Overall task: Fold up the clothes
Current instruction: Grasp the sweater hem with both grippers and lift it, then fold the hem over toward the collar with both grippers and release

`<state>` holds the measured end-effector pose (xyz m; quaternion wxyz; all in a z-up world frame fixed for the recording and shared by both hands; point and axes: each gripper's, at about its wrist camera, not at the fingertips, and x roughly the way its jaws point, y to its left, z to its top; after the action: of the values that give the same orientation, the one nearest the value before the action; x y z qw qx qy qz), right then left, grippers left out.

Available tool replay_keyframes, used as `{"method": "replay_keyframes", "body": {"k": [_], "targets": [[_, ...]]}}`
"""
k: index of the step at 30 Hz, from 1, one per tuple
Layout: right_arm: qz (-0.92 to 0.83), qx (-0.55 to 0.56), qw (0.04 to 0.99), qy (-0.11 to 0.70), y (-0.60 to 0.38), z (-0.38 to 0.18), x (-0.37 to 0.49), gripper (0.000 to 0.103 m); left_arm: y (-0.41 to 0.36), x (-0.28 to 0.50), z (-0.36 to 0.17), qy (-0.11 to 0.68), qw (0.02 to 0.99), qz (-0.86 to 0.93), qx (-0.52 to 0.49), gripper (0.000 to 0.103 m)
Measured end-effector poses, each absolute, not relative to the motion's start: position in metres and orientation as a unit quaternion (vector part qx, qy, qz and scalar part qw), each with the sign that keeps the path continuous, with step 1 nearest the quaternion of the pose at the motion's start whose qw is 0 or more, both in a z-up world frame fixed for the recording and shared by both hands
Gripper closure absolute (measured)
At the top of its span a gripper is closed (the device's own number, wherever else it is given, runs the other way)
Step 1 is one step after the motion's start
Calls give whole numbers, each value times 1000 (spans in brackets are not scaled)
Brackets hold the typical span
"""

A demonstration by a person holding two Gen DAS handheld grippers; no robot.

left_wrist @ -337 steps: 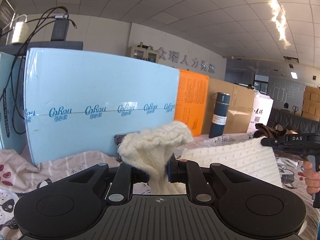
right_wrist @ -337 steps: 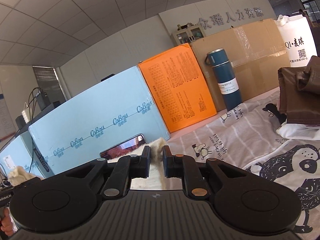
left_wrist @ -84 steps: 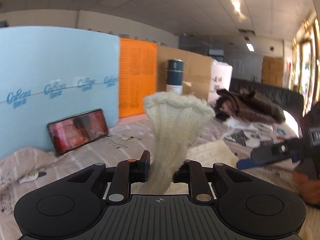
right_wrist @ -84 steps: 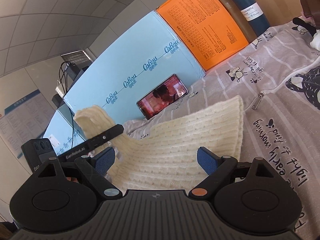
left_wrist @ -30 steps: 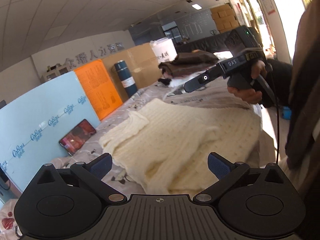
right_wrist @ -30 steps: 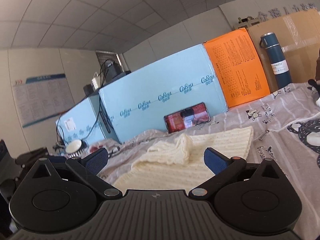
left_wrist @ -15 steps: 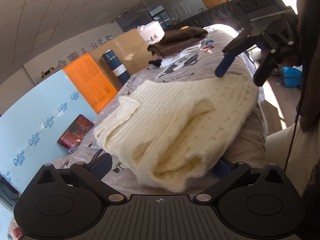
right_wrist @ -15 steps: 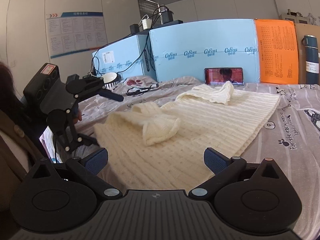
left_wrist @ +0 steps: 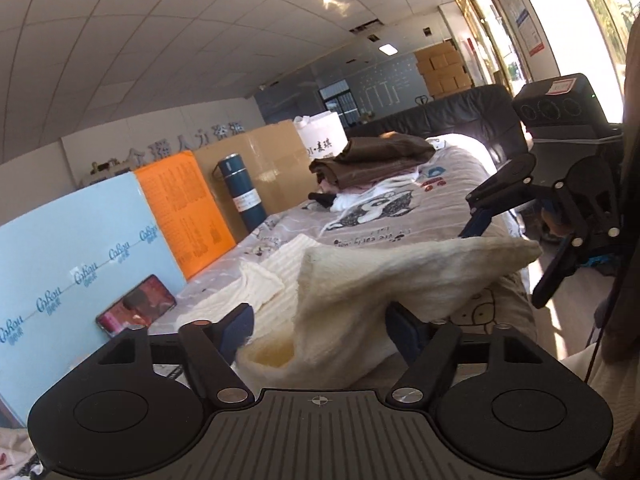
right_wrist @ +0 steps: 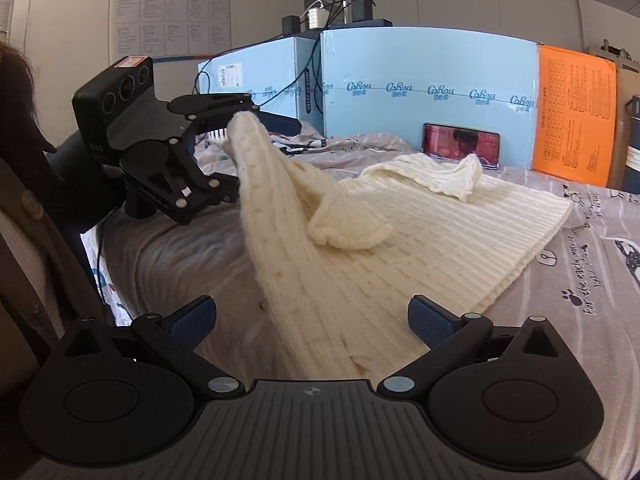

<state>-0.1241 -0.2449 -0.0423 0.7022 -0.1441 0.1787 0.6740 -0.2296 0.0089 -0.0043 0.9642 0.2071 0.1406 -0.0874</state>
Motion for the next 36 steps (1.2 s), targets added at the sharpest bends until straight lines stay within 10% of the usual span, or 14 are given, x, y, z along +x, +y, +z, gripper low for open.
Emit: {"method": "replay_keyframes", "body": {"k": [4,10,16,36], "targets": [[648,-135,724,195,-250,-47,-106,7,12,-228,-6,152,964,-113,186,65],[640,-86,740,191,-249,-38,-78,62,24,-217,-5,152,972,-109,139,67],[646,-3,747,154,-233,-25,-47,86,48,-199,3,122,985,-69,99,67],[547,126,800,212,-150,-4,72,92,117,-51,9,151,984,-22,94,78]]}}
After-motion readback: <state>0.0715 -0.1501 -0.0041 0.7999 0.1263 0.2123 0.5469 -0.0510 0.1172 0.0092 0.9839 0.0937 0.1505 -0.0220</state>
